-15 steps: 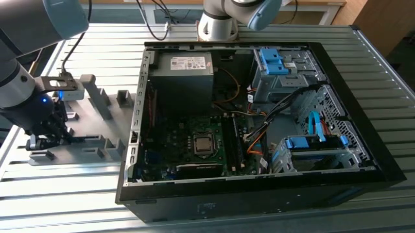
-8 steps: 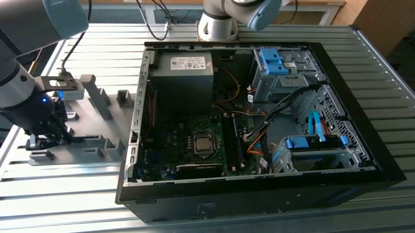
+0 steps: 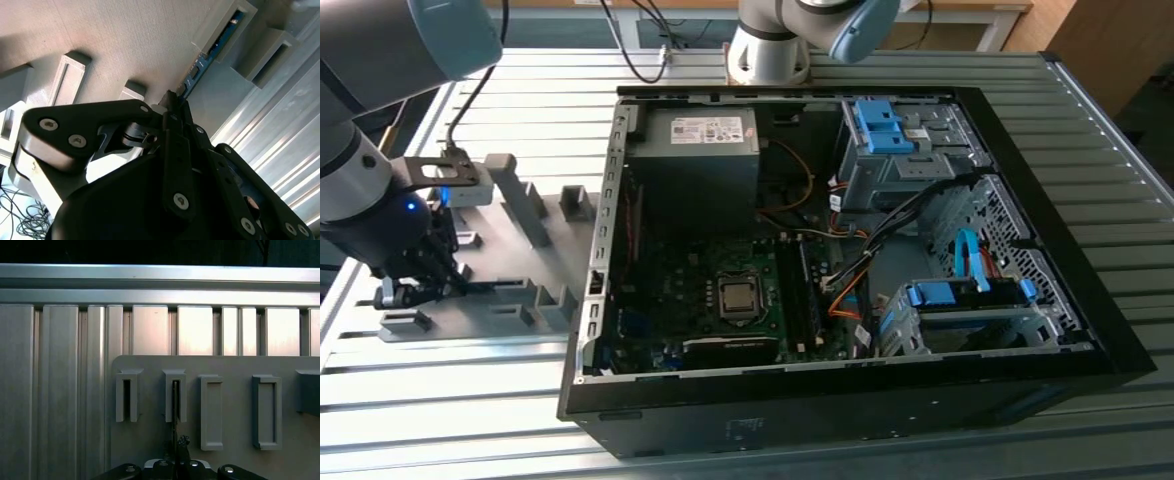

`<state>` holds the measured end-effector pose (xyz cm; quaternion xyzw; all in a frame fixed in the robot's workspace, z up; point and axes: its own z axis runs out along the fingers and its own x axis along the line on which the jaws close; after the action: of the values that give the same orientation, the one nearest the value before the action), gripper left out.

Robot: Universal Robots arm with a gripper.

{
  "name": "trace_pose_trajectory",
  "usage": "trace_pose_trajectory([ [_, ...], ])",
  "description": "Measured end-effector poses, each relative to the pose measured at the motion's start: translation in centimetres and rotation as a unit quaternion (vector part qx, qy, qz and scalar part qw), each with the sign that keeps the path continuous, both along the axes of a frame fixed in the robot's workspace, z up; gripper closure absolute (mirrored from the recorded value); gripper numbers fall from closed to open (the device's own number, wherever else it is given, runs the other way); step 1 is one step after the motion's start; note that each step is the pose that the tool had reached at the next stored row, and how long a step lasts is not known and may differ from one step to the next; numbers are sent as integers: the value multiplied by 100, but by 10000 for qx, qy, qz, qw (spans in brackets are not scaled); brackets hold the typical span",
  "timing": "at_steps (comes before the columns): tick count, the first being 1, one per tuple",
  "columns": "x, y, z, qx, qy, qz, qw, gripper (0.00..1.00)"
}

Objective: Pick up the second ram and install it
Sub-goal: 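Pick up the second ram and move it above second insertion slot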

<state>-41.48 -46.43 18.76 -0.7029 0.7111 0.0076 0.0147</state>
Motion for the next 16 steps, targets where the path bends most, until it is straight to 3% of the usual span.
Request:
trace_pose_trajectory([
  [16, 0, 0, 33, 0, 0, 0, 10000, 86],
])
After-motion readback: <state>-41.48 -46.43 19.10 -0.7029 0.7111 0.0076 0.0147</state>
